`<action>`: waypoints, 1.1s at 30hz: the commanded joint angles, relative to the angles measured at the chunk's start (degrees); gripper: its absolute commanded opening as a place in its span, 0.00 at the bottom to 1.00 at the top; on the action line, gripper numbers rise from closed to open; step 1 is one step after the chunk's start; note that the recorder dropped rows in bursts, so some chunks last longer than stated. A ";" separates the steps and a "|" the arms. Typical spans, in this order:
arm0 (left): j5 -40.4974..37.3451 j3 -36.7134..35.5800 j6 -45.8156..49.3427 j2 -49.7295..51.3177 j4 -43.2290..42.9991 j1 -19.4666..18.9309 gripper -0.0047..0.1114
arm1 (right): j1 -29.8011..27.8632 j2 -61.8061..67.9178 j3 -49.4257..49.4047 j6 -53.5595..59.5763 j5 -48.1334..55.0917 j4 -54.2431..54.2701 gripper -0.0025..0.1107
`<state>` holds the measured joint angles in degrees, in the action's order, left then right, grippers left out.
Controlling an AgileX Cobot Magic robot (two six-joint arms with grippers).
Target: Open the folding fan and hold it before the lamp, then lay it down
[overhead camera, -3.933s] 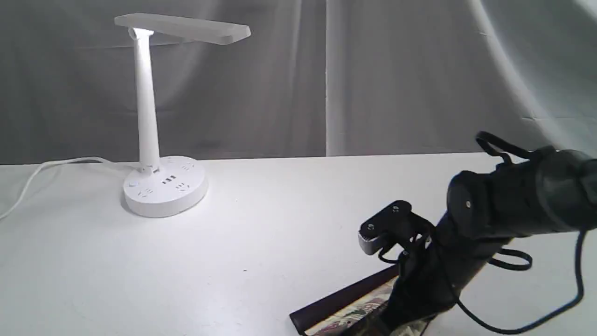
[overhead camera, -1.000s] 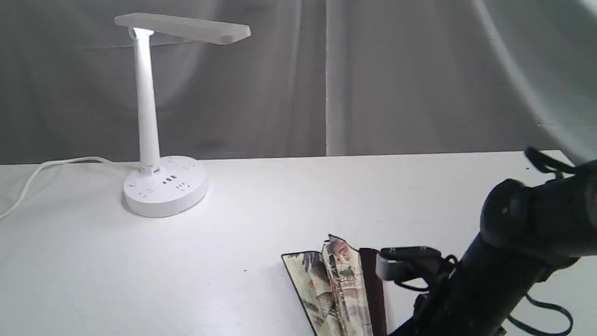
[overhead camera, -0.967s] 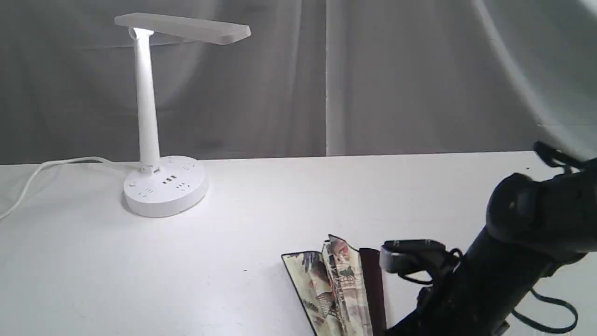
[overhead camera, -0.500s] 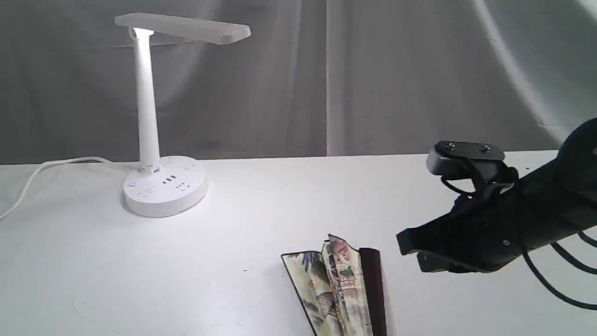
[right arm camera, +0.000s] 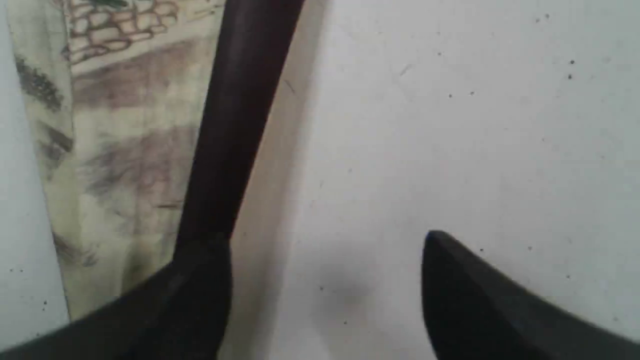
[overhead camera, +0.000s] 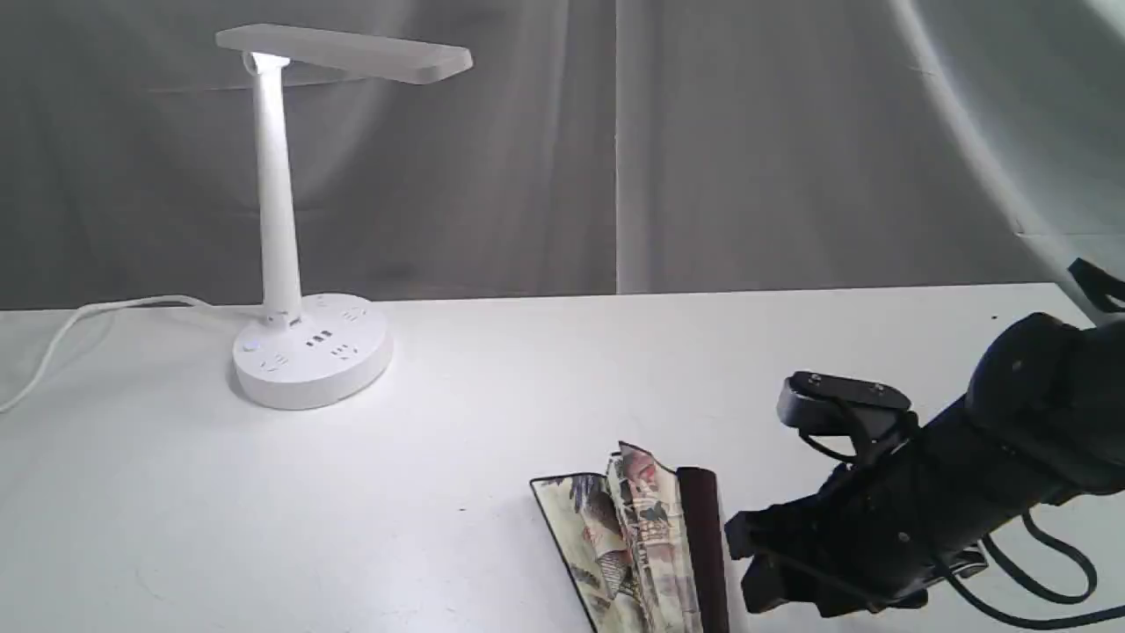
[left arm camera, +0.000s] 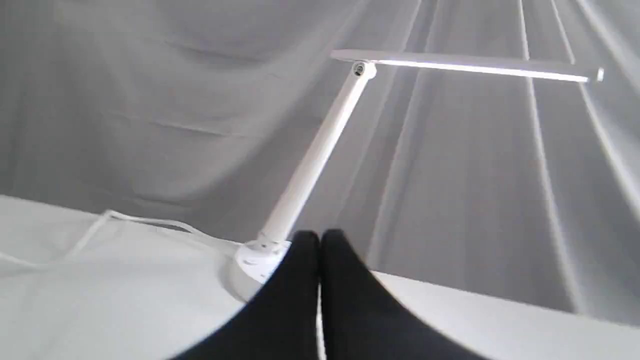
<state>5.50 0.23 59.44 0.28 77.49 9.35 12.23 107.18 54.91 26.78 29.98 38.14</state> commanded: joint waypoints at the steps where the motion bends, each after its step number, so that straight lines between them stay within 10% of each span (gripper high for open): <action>1: -3.82 -0.22 -5.05 -0.28 2.62 0.22 0.04 | -0.27 0.56 -0.11 1.00 -1.32 1.74 0.58; 13: -3.85 0.11 2.75 -0.28 -6.86 0.22 0.04 | -0.16 0.56 -0.11 6.08 -1.31 3.84 0.56; 21: -4.11 -0.22 2.75 -0.28 -9.33 0.22 0.04 | -0.26 0.56 -0.11 6.87 -3.78 1.37 0.22; 33: -4.10 -0.22 2.50 -0.28 -9.33 0.22 0.04 | -0.26 0.56 -0.11 7.52 -4.94 0.18 0.07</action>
<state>1.55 0.23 62.00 0.28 68.29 9.35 12.23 107.83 54.91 33.69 25.48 39.24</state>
